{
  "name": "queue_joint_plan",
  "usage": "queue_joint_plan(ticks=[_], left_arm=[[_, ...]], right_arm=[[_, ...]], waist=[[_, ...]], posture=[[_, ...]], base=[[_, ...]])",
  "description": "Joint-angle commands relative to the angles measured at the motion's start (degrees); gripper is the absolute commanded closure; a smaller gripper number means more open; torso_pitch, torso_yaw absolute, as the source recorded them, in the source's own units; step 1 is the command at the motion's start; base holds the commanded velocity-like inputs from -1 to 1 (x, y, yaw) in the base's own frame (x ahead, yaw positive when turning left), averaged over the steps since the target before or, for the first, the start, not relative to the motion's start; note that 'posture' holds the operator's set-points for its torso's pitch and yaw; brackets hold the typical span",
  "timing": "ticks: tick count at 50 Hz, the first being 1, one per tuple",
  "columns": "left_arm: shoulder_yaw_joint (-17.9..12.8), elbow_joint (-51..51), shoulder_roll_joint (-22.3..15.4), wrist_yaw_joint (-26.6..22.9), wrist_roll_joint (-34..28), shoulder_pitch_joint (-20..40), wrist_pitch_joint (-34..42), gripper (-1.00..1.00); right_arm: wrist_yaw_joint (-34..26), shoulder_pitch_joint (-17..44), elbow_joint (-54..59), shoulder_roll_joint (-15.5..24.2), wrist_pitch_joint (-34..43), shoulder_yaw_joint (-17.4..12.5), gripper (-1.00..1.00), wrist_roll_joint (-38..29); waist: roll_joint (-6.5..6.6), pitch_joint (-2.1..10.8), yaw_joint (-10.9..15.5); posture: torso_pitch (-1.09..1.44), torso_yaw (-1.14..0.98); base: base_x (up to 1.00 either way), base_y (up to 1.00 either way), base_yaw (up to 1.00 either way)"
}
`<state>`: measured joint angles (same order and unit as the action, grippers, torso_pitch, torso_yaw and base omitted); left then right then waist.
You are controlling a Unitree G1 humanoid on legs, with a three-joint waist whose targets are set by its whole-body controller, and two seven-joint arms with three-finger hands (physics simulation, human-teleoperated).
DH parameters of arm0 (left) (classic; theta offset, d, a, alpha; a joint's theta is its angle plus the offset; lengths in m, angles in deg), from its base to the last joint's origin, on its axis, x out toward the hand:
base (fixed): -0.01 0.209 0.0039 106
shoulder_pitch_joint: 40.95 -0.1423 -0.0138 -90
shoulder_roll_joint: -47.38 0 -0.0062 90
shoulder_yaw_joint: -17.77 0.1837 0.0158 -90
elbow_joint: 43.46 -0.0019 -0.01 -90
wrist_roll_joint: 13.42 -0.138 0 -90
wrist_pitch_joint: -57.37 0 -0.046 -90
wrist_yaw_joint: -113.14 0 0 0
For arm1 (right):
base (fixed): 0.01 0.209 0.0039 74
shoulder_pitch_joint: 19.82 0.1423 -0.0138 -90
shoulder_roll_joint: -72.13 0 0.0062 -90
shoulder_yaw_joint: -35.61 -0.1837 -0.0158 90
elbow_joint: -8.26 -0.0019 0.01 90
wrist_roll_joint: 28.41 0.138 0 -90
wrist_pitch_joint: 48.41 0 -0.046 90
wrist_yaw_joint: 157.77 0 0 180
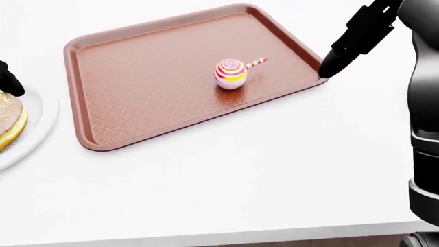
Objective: Move the dessert items from the plate to the tray.
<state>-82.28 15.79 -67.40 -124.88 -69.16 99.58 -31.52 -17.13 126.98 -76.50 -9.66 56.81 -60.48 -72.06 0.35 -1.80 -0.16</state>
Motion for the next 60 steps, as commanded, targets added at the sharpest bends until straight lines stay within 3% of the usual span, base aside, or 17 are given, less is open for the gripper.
queue_joint_plan(ticks=[1,11,15,16,22,26,31,36,39,44,53,54,56,57,60], left_arm=[[-0.49,1.18,-0.99,0.64,-0.14,1.91,-0.2,-0.07],[0.22,-3.11,-1.54,6.7,-1.1,5.89,-1.45,0.2],[0.7,-5.09,-1.77,9.45,-1.7,8.26,-2.08,0.44],[0.81,-5.0,-1.84,9.52,-1.85,8.48,-2.15,0.64],[1.92,-7.86,-1.31,12.66,-2.84,13.06,-3.09,1.0],[3.64,-13.7,1.39,15.91,-3.25,18.65,-4.38,1.0],[7.55,-28.81,8.96,24.74,-4.59,29.31,-7.96,1.0],[9.76,-38.71,15.8,30.89,-4.99,36.09,-9.63,1.0],[10.4,-42.55,19.39,35.74,-4.93,37.41,-10.85,1.0],[11.1,-44.44,24.88,38.4,-4.71,37.01,-11.05,1.0],[11.48,-45.56,28.22,42.13,-5.63,35.97,-10.34,0.99],[11.65,-45.57,28.34,41.69,-5.85,35.72,-10.37,0.72],[11.56,-45.56,28.34,41.79,-5.96,35.71,-10.39,-0.69],[11.76,-45.58,27.99,41.71,-6.33,35.92,-10.41,-1.0],[11.36,-45.51,27.44,42.97,-6.52,37.49,-9.61,-1.0]], right_arm=[[1.13,2.13,-1.49,0.8,-0.75,-0.81,-1.0,0.0],[1.04,1.83,-2.03,0.73,-0.43,-0.8,-1.0,0.0],[1.2,1.36,-2.35,0.72,-0.44,-0.93,-1.0,0.13],[1.19,1.25,-2.5,0.73,-0.36,-1.01,-1.0,0.2],[1.25,0.79,-3.03,0.93,-0.23,-1.14,-1.0,0.38],[1.51,0.89,-2.79,0.72,-0.27,-1.02,-1.0,0.46],[1.84,0.73,-2.54,0.68,-0.53,-1.04,-1.0,0.61],[1.63,1.02,-2.48,0.94,-0.37,-1.08,-1.0,0.66],[1.94,1.06,-2.1,0.8,-0.54,-1.01,-1.0,0.78],[1.38,0.51,-3.08,0.95,-0.16,-1.17,-1.0,0.76],[1.89,-1.51,-4.33,0.97,0.07,-1.6,-1.0,1.12],[1.77,-1.7,-4.63,0.96,0.23,-1.65,-1.0,1.18],[1.85,-2.21,-4.94,1.08,0.29,-1.84,-1.0,1.25],[1.9,-2.39,-4.98,1.14,0.2,-1.84,-1.0,1.3],[2.07,-2.34,-4.82,1.14,0.18,-1.8,-1.0,1.48]], waist=[[0.18,1.6,-0.01],[-0.04,1.55,-0.01],[-0.15,1.51,-0.02],[-0.18,1.49,-0.02],[-0.24,1.34,0.01],[-0.4,1.27,0.07],[-0.83,1.34,0.34],[-1.35,1.45,0.36],[-1.64,1.43,0.2],[-1.96,1.47,0.08],[-2.28,1.69,-0.1],[-2.3,1.71,-0.08],[-2.34,1.68,-0.05],[-2.35,1.67,-0.03],[-2.36,1.68,-0.01]], posture=[[0.0,0.0],[0.0,0.0],[0.0,0.0],[0.0,0.0],[0.0,0.0],[0.0,0.0],[0.0,0.0],[0.0,0.0],[0.0,0.0],[0.0,0.0],[0.0,0.0],[0.0,0.0],[0.0,0.0],[0.0,0.0],[0.0,0.0]], base=[[0.0,0.0,0.0],[0.0,0.0,0.0],[0.0,0.0,0.0],[0.0,0.0,0.0],[0.0,0.0,0.0],[0.0,0.0,0.0],[0.0,0.0,0.0],[0.0,0.0,0.0],[0.0,0.0,0.0],[0.0,0.0,0.0],[0.0,0.0,0.0],[0.0,0.0,0.0],[0.0,0.0,0.0],[0.0,0.0,0.0],[0.0,0.0,0.0]])
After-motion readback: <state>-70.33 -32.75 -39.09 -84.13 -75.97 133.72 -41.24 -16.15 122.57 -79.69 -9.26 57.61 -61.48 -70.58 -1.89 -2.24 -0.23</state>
